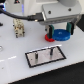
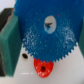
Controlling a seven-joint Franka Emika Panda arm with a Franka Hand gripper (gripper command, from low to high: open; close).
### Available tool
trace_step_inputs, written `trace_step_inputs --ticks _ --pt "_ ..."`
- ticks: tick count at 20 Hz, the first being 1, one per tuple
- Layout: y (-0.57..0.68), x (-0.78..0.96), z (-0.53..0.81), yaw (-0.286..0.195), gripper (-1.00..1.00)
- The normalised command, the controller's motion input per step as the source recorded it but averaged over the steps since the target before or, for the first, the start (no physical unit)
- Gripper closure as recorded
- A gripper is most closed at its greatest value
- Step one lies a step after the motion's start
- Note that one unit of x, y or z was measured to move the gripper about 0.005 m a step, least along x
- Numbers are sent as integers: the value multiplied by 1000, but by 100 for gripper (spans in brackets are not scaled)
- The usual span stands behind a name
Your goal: Insert the blue gear onto the right peg, followed by the red gear
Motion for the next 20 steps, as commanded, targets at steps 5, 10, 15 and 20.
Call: trace_step_inputs --ticks 5,10,15,20 --pt "-255 405 -75 0 100" --pt "-191 249 -121 0 100" --pt "-4 136 -118 0 100" --pt "-18 181 -259 0 100"
